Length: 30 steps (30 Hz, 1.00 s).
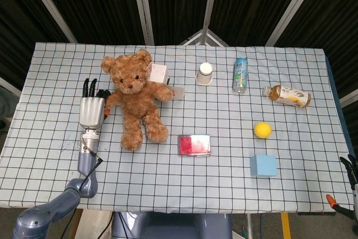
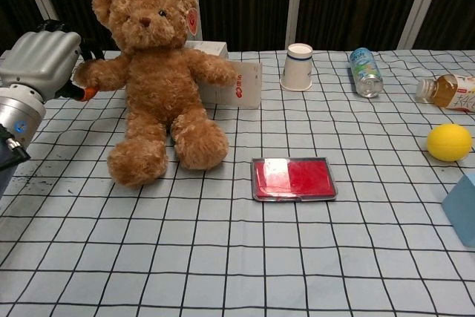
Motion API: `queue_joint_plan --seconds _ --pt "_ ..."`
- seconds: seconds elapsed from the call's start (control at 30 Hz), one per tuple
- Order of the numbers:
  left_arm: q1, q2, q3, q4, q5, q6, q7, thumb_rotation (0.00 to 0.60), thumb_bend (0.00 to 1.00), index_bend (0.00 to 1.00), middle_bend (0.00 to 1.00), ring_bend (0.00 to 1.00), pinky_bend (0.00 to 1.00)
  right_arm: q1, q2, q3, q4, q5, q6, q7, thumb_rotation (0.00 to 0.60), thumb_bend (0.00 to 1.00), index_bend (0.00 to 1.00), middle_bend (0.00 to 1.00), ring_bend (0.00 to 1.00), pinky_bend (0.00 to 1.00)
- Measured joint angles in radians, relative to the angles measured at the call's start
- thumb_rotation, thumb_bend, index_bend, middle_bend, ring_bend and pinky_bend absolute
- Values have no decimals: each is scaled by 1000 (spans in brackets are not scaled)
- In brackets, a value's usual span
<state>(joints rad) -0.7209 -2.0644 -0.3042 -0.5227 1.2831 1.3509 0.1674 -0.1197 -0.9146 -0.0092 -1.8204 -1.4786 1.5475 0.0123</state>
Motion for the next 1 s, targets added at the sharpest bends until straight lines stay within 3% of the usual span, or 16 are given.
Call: queue_joint_plan --seconds 0.53,1.0 --pt "-21 35 -21 -110 -2 9 54 600 498 503 416 105 0 1 2 0 -7 7 -4 -7 600 218 108 61 73 0" --pt "22 19 12 0 -14 -55 14 600 496 503 416 105 0 0 3 -1 -11 4 -1 -11 600 218 109 61 73 0"
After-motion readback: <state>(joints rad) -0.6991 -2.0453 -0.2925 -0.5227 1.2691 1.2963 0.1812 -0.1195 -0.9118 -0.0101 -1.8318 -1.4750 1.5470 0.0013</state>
